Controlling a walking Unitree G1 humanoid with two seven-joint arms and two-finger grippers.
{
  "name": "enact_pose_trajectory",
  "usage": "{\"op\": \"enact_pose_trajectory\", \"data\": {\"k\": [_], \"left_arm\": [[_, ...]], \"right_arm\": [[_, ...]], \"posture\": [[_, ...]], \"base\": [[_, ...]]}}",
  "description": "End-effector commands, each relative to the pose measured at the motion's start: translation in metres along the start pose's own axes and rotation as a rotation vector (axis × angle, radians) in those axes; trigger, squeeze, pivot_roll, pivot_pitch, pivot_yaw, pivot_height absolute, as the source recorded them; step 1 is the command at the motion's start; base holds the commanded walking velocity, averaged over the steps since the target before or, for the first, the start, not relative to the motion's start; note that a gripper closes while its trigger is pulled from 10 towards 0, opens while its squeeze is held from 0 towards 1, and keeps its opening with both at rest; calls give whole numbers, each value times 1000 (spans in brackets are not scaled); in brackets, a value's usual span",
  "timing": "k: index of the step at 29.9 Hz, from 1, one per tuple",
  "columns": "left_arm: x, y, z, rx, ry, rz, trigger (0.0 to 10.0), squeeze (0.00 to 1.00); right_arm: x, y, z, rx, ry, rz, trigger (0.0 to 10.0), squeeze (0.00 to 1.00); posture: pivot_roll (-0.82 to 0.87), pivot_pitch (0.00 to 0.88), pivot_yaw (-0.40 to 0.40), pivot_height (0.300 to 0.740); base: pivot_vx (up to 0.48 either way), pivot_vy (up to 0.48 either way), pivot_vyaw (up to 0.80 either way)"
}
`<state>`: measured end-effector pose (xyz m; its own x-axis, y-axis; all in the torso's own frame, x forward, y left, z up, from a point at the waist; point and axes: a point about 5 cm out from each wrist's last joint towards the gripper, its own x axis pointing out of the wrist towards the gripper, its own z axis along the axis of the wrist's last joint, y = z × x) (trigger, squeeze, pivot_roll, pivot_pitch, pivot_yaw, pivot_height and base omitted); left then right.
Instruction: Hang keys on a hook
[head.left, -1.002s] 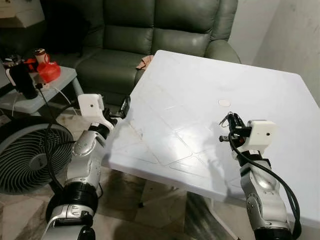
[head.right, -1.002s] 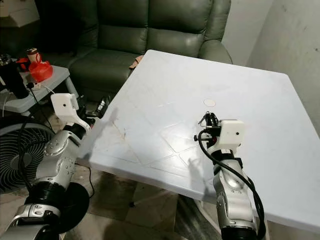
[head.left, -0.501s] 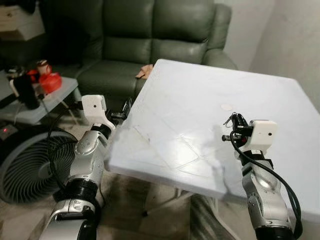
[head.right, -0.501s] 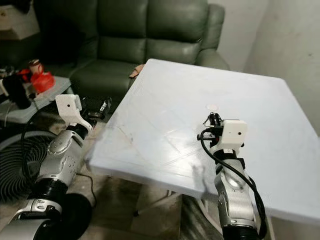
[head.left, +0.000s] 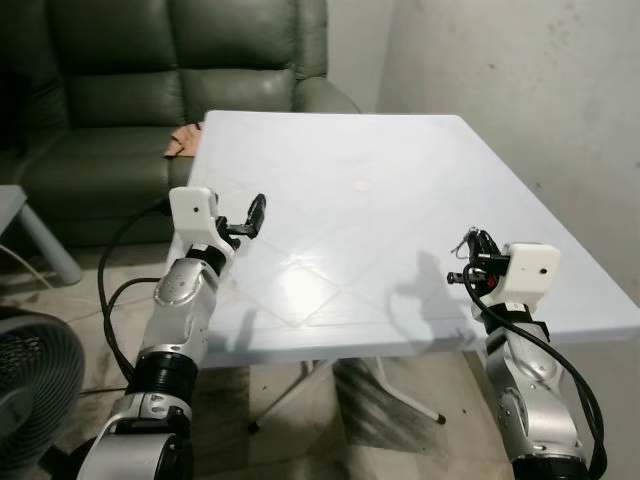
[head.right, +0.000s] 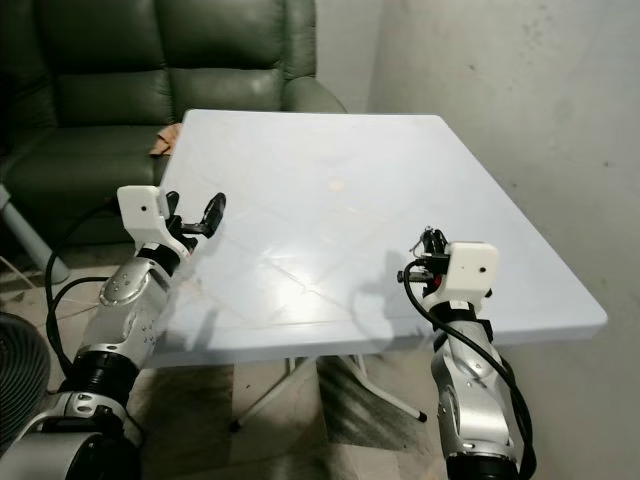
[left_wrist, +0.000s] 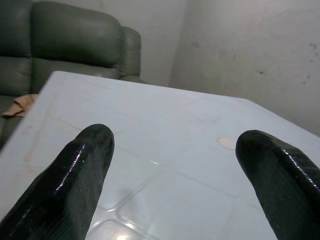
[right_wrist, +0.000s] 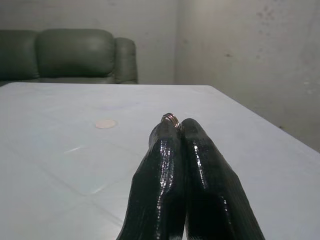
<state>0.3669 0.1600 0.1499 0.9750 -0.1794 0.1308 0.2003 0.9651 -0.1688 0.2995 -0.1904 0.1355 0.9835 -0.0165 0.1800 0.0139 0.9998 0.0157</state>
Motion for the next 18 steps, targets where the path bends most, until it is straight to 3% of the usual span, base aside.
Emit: {"op": "enact_pose_trajectory", "data": {"k": [1, 18], "left_arm": [[3, 0, 5, 3, -9, 3, 10000, 0], [2, -3, 2, 45, -18, 23, 10000, 0]], "right_arm": [[0, 2, 5, -4, -17, 9, 10000, 0], [-1, 1, 4, -16, -7, 4, 10000, 0]], "posture": [[-17, 0, 3, 740], [-19, 0, 0, 740]], "base": [[330, 0, -788], [0, 0, -786]]}}
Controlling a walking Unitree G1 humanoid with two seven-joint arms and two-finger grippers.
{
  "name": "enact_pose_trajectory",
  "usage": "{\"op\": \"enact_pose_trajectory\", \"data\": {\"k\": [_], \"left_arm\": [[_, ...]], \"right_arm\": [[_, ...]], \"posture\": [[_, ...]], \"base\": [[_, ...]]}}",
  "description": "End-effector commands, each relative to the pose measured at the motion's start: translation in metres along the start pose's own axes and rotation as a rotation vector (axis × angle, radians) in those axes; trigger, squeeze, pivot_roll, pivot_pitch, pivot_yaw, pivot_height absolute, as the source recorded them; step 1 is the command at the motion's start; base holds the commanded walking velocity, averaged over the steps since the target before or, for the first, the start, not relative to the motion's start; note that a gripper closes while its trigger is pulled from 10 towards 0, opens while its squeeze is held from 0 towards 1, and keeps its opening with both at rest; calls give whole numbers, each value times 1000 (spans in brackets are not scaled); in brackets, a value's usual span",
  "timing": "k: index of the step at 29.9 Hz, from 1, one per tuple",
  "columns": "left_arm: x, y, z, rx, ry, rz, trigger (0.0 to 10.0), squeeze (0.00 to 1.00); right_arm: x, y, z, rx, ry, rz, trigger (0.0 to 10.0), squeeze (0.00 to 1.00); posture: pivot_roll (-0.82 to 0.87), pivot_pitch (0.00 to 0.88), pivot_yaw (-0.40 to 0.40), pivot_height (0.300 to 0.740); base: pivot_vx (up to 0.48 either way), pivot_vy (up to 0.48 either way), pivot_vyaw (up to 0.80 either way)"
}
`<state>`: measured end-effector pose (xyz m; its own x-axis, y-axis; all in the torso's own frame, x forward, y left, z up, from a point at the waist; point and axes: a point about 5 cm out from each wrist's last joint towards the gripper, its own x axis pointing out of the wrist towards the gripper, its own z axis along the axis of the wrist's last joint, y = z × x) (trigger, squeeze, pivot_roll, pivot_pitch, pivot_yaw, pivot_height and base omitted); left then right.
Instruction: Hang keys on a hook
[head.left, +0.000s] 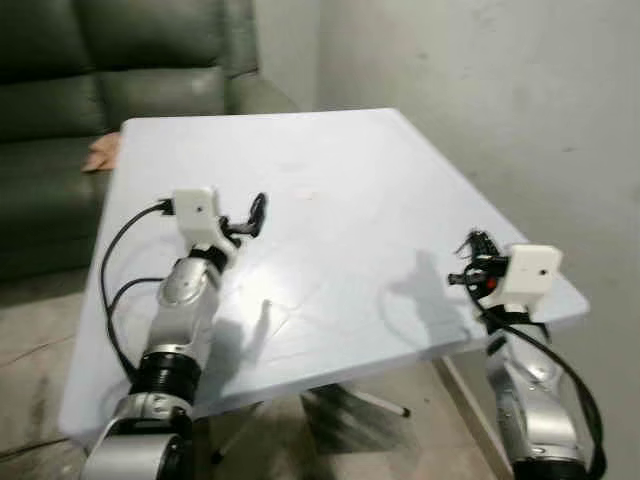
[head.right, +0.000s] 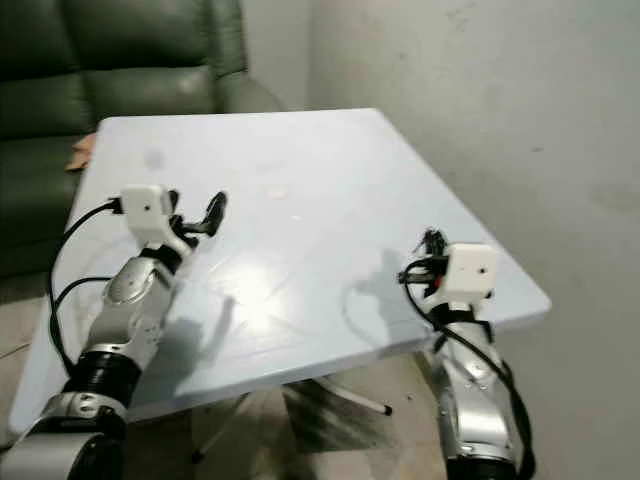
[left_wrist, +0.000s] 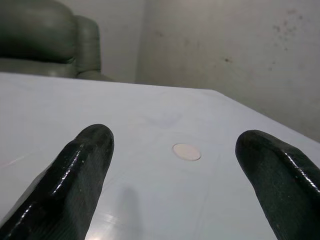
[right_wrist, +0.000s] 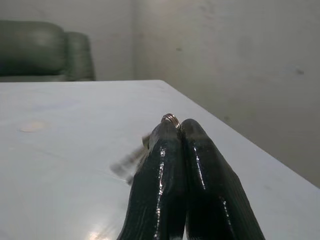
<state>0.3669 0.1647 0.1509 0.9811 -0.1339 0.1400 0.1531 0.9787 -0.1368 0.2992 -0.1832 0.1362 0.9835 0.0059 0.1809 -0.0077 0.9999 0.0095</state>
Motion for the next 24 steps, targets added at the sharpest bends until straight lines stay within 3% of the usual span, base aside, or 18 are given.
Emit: {"op": "enact_pose_trajectory", "data": {"k": [1, 15, 19, 24], "left_arm": [[3, -8, 0, 7, -2, -20, 10000, 0], [1, -10, -5, -15, 22, -34, 10000, 0], [1, -9, -4, -12, 19, -29, 10000, 0], [0, -10, -6, 6, 23, -29, 10000, 0]], "right_arm": [[-1, -7, 3, -14, -6, -18, 10000, 0], [-2, -6, 1, -16, 7, -12, 10000, 0], [-2, -6, 1, -13, 9, -12, 10000, 0], [-4, -5, 0, -13, 11, -11, 10000, 0]], "posture": [[-19, 0, -2, 740], [-17, 0, -6, 740], [-17, 0, -6, 740], [-18, 0, -3, 740]], "base": [[0, 0, -781], [0, 0, -781], [0, 455, -781], [0, 0, -781]]}}
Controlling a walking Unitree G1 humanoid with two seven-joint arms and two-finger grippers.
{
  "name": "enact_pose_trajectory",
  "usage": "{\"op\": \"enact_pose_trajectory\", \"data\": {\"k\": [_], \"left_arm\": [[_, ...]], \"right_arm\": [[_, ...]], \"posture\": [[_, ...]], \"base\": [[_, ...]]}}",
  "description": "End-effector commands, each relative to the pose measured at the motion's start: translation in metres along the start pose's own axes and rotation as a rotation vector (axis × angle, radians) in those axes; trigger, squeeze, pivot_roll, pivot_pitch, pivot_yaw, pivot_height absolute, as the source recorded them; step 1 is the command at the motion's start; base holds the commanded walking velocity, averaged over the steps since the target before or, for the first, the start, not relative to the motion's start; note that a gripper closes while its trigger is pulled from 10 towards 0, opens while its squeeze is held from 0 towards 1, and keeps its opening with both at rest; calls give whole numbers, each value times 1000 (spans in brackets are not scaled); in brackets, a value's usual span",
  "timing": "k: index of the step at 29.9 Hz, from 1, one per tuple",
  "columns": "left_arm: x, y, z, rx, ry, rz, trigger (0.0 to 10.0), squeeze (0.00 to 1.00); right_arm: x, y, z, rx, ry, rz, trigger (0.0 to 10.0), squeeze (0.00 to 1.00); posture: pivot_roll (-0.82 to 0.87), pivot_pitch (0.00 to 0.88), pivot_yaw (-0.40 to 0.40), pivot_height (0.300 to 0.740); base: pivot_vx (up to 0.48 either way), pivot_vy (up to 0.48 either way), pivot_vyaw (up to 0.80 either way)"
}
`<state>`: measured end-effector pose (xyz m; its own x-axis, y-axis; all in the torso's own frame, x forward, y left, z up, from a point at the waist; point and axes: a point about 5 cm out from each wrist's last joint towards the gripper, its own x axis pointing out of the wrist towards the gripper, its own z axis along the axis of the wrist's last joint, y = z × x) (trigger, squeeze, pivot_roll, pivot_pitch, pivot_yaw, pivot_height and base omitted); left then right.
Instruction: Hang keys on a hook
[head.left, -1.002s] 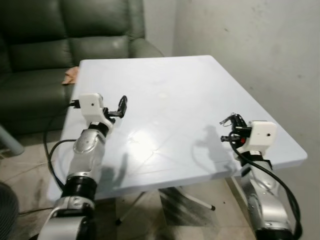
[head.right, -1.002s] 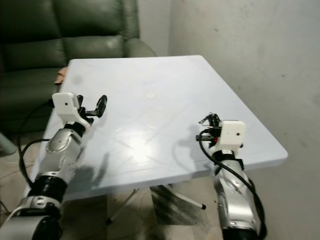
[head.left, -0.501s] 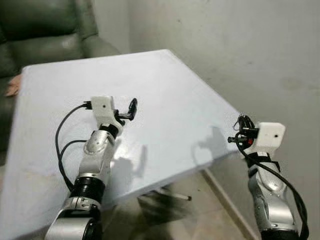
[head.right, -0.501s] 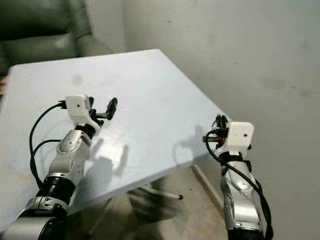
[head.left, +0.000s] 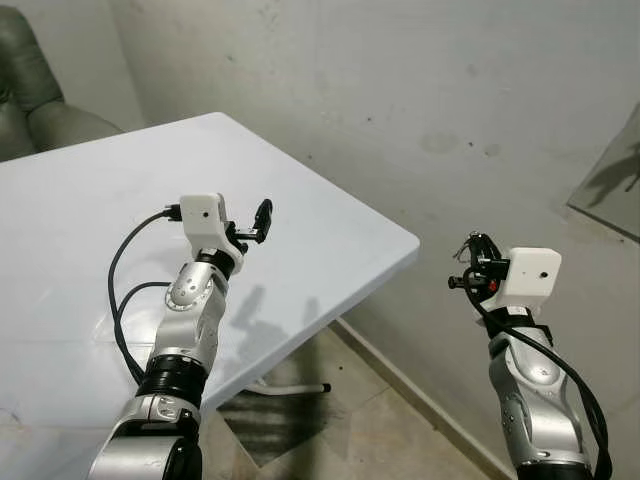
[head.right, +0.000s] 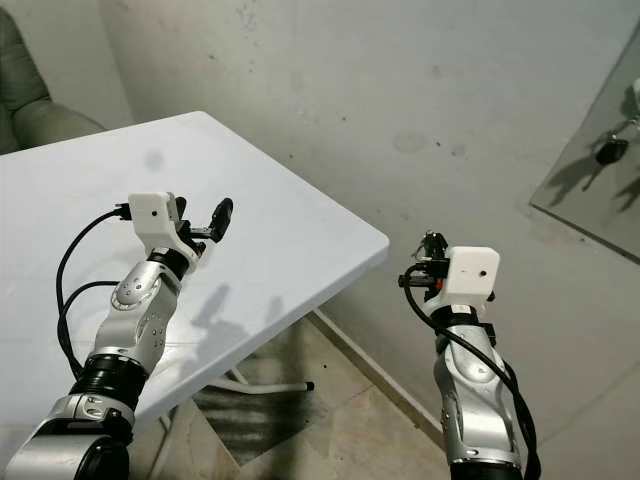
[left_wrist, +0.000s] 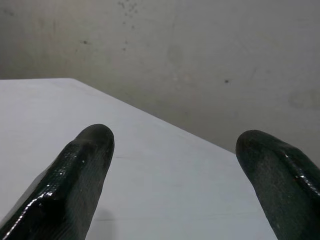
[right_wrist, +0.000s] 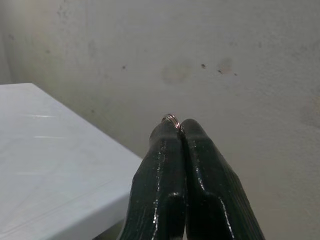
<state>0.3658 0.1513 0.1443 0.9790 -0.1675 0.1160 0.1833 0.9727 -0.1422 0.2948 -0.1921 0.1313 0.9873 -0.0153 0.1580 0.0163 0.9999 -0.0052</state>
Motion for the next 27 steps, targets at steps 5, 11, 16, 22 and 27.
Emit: {"op": "enact_pose_trajectory", "data": {"k": [5, 11, 16, 22, 27], "left_arm": [[0, 2, 3, 16, -4, -10, 10000, 0], [0, 2, 1, -5, 20, -17, 10000, 0], [0, 2, 0, -9, 29, -17, 10000, 0], [0, 2, 0, -8, 33, -4, 10000, 0], [0, 2, -1, 11, 43, -6, 10000, 0]], "right_arm": [[-1, 4, 3, 6, -8, 8, 10000, 0], [-3, 4, 2, 13, -4, 7, 10000, 0], [-4, 5, 2, 14, -2, 4, 10000, 0], [-5, 4, 2, 15, -1, 1, 10000, 0], [-5, 4, 1, 15, 2, -2, 10000, 0]], "posture": [[-20, 0, -1, 740], [-21, 0, 2, 740], [-22, 0, 3, 740], [-24, 0, 4, 740], [-23, 0, 3, 740]], "base": [[0, 0, -781], [0, 0, -781], [0, 0, -779], [0, 52, -776], [0, 0, -776]]}}
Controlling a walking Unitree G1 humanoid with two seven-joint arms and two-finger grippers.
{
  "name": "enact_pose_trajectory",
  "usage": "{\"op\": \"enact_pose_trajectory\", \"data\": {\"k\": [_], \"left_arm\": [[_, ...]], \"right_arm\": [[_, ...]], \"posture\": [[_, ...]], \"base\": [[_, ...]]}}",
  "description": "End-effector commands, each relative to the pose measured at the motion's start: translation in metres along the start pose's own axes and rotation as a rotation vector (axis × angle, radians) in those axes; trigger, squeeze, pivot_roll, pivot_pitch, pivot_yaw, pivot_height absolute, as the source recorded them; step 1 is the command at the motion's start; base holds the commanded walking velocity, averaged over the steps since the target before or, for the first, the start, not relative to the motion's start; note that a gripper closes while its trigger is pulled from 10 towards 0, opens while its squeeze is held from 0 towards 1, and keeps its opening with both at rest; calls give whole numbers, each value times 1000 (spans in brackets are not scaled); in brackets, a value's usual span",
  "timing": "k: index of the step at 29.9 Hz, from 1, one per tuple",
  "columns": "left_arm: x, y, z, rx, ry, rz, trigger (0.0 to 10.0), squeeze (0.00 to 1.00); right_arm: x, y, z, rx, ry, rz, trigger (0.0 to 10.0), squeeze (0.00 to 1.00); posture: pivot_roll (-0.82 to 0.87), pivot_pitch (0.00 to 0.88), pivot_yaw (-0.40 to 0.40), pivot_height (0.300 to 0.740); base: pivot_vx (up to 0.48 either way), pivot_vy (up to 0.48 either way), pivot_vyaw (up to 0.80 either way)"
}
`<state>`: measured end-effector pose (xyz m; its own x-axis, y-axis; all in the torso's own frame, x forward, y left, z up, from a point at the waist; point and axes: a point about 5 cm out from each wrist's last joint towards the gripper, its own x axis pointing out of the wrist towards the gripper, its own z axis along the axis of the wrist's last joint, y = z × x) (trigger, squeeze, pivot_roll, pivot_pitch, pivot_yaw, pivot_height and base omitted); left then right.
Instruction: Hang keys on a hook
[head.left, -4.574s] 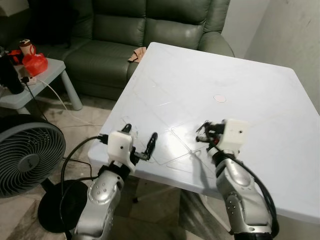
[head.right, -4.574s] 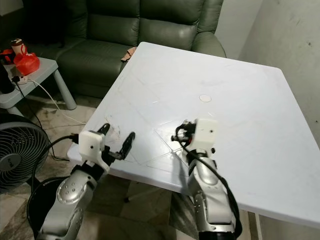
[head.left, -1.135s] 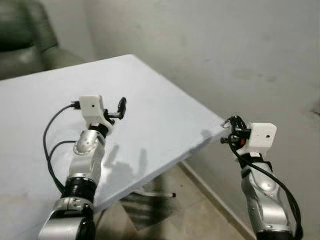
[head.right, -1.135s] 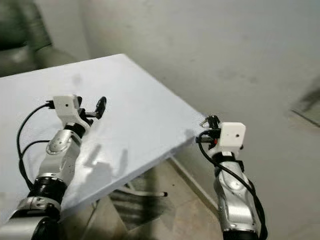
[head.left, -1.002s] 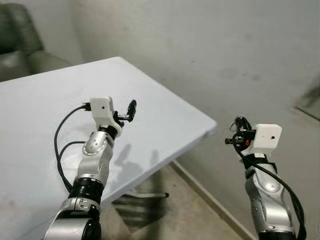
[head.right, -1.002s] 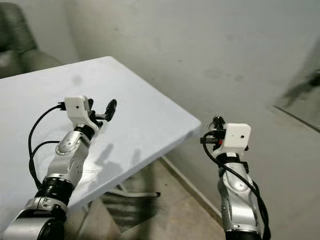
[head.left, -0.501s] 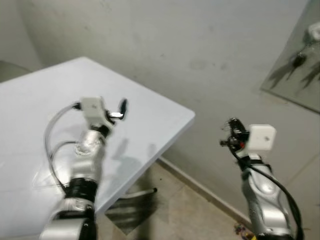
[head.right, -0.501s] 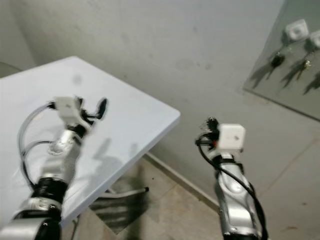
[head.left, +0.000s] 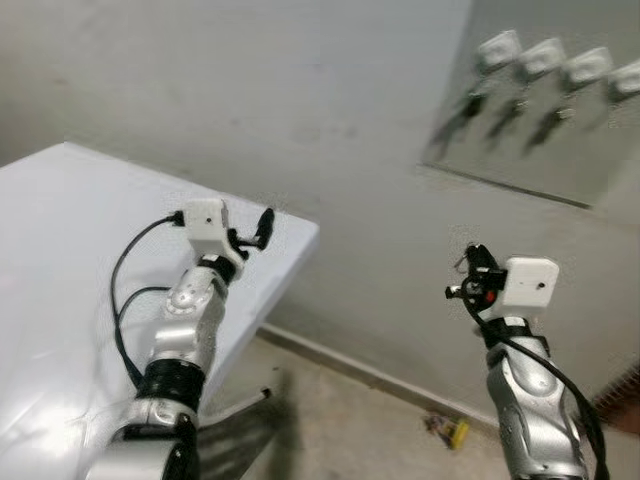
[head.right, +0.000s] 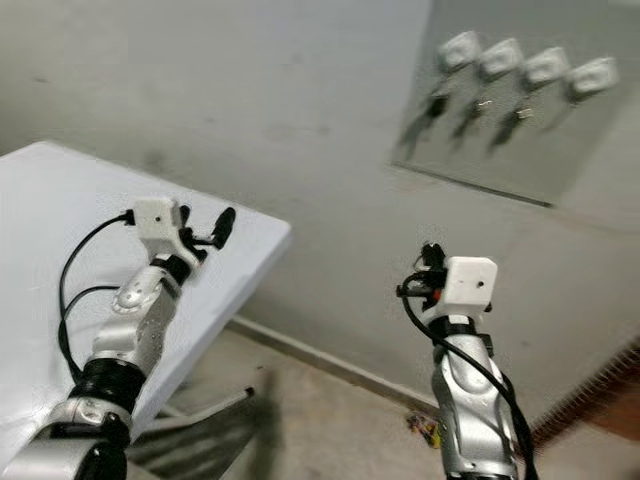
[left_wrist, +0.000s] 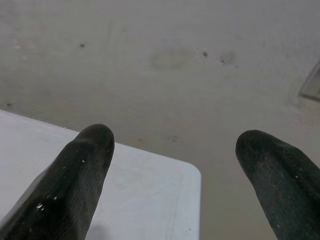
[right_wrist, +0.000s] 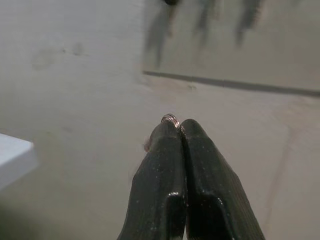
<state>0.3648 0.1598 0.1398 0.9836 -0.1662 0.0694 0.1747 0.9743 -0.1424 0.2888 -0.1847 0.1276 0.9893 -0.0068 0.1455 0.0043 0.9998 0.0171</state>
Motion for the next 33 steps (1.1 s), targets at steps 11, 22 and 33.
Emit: {"op": "enact_pose_trajectory", "data": {"k": [11, 22, 33], "left_arm": [[-1, -23, 1, 125, -16, -119, 10000, 0], [-4, -33, -3, 120, -1, -170, 10000, 0], [-12, -52, -10, 123, 29, -323, 10000, 0]], "right_arm": [[0, -6, 5, -13, -11, -20, 10000, 0], [-2, -9, 6, -37, -20, -57, 10000, 0], [-11, -9, 5, -57, -14, -30, 10000, 0]], "posture": [[-28, 0, 4, 740], [-34, 0, 8, 740], [-46, 0, 16, 740]], "base": [[0, 0, -775], [0, 0, -598], [0, 0, 0]]}}
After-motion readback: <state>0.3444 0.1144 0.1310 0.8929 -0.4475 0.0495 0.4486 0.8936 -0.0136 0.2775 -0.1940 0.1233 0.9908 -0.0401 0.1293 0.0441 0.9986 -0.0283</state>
